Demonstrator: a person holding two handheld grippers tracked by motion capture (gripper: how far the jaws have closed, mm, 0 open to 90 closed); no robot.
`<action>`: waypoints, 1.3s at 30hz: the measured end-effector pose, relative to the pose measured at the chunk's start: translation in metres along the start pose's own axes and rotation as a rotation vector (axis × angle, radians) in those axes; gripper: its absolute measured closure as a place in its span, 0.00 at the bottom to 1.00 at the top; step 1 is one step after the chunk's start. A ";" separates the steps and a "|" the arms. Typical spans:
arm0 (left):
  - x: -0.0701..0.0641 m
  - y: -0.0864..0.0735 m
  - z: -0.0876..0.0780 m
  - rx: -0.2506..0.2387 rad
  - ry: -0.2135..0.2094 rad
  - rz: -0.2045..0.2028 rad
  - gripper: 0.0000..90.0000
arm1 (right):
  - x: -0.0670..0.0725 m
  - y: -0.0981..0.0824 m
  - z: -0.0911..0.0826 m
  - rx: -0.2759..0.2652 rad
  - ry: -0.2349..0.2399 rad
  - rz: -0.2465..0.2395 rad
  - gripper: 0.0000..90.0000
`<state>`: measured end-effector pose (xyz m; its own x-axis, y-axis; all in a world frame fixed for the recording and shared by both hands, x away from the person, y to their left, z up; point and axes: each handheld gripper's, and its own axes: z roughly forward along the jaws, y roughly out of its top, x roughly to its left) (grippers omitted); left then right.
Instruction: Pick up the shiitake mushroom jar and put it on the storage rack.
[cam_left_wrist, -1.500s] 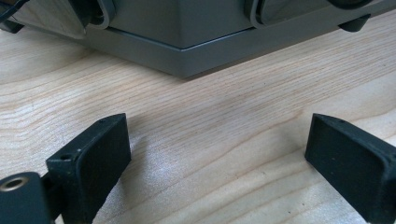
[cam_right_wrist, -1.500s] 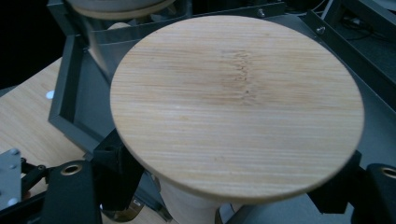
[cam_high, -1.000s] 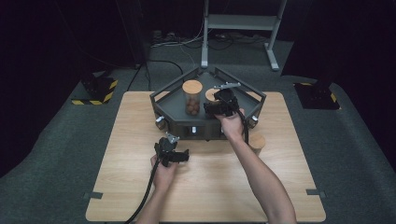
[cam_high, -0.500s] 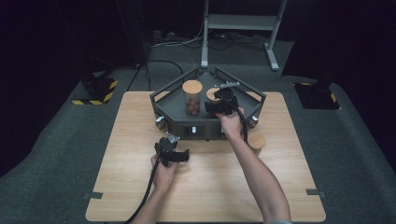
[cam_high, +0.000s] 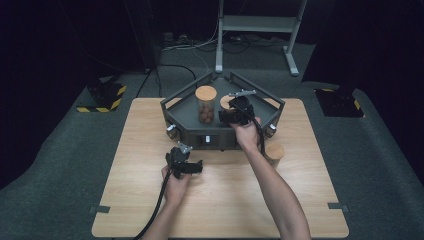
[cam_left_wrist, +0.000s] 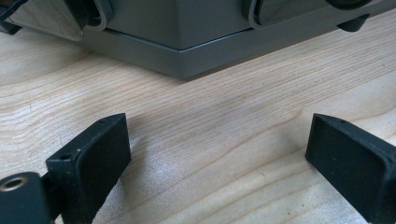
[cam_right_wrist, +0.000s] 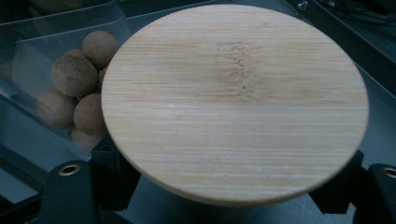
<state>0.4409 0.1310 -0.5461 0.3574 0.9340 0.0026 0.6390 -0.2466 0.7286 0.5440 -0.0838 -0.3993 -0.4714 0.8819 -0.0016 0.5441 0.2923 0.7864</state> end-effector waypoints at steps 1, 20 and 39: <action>0.000 0.000 0.000 0.000 0.000 0.001 0.07 | 0.000 0.000 0.000 0.005 0.003 -0.001 0.26; 0.000 0.001 0.001 0.003 -0.002 0.000 0.07 | -0.003 -0.004 -0.017 0.010 0.036 0.044 0.07; 0.000 0.000 0.000 0.004 0.003 -0.001 0.06 | 0.001 -0.012 -0.037 -0.016 0.065 0.037 0.07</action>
<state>0.4413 0.1305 -0.5460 0.3549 0.9349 0.0040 0.6423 -0.2469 0.7256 0.5113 -0.0998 -0.3854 -0.4956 0.8659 0.0675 0.5512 0.2534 0.7950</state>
